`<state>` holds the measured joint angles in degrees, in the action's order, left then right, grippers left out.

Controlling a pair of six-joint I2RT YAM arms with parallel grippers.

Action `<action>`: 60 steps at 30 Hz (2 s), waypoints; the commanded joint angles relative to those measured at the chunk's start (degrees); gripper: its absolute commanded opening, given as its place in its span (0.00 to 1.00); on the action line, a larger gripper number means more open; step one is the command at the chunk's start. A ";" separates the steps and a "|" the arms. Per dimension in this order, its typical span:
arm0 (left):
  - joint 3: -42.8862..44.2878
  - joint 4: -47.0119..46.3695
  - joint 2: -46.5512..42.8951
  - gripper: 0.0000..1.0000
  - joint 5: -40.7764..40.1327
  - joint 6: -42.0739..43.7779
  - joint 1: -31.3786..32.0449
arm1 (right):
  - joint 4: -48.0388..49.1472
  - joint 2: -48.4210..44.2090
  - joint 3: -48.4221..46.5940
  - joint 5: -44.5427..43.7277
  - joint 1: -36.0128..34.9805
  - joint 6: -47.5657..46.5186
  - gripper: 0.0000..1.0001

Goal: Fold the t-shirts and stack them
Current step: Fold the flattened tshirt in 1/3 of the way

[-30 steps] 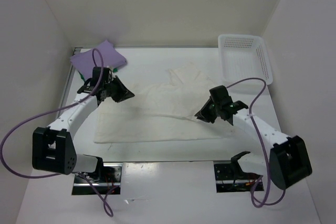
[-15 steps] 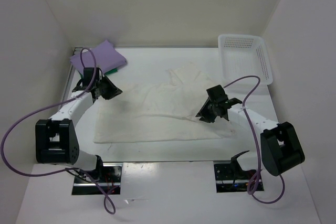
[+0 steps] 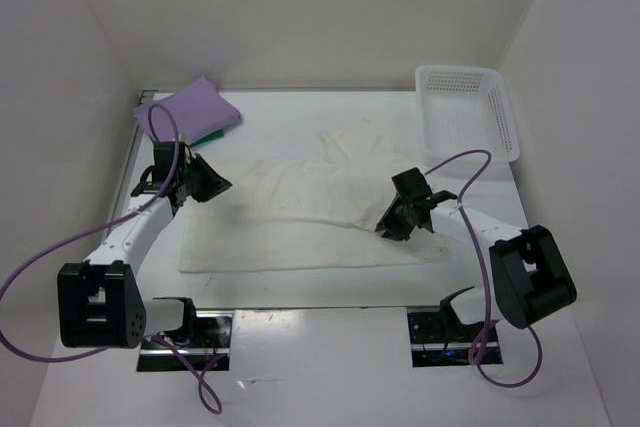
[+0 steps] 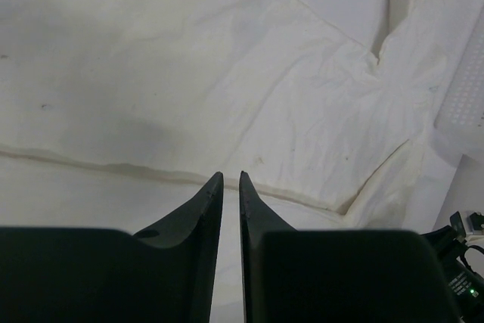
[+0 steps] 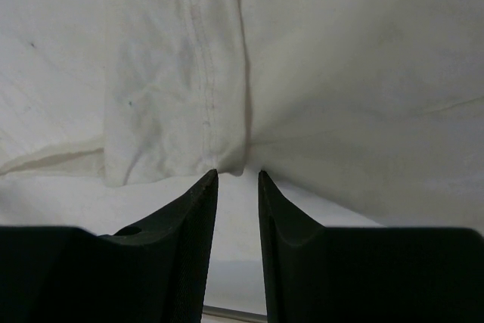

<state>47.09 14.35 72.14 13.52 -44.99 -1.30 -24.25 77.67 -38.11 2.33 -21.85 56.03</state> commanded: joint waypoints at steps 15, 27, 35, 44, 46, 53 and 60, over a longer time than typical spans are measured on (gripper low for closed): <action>-4.81 -1.60 -0.51 0.21 0.46 0.87 -0.55 | 3.60 3.62 -3.46 1.80 0.40 -0.92 0.27; -4.82 -2.13 -0.51 0.21 0.46 0.34 -0.55 | 4.65 7.41 -7.41 2.24 0.40 -1.98 0.08; -4.82 -2.13 -0.51 0.21 0.46 0.34 -0.55 | 3.51 11.88 -15.93 3.30 0.40 -3.03 0.00; -3.15 -2.13 -0.51 0.21 0.46 0.34 -0.55 | 2.98 24.36 -30.07 2.77 -1.88 -4.70 0.03; -2.36 -2.13 0.02 0.21 0.46 0.34 -0.55 | 2.98 27.96 -32.54 2.77 -1.88 -5.31 0.08; -0.07 -1.08 0.02 0.21 -0.16 0.34 -0.55 | 1.14 31.23 -39.41 4.00 -3.64 -7.95 0.27; -0.07 -1.08 0.02 0.21 -0.77 0.34 -0.55 | -0.10 22.36 -34.76 0.31 -3.64 -10.85 0.24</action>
<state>45.19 14.11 72.14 13.32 -45.15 -1.48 -23.31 106.13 -74.48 5.08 -25.17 47.57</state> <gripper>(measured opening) 0.208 0.252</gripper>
